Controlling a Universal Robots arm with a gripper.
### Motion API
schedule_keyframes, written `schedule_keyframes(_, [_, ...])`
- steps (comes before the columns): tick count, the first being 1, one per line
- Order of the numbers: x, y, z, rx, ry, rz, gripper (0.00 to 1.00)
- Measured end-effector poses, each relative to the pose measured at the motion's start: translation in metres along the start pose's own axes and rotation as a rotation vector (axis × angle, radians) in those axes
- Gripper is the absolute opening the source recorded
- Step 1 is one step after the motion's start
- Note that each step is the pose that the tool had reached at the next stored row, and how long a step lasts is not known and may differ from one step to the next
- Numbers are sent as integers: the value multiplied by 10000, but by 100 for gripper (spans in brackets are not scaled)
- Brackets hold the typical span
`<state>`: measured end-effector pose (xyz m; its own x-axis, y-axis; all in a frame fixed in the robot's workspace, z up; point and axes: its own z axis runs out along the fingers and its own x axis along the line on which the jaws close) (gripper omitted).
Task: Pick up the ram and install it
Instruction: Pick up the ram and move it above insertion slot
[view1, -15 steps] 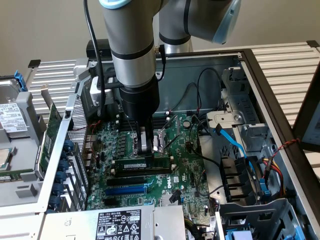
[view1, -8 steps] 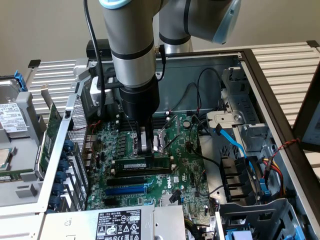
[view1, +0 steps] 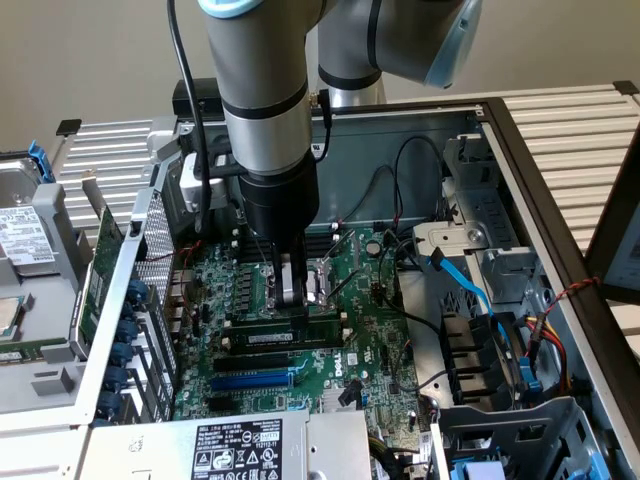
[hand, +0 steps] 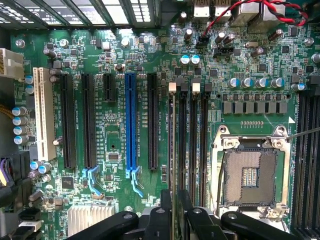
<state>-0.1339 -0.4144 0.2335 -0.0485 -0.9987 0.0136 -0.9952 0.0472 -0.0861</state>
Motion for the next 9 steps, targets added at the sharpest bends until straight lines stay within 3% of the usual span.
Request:
schedule_keyframes(8, [0,14,-1,11,3,1,21])
schedule_keyframes(9, [0,16,-1,12,32,-1,21])
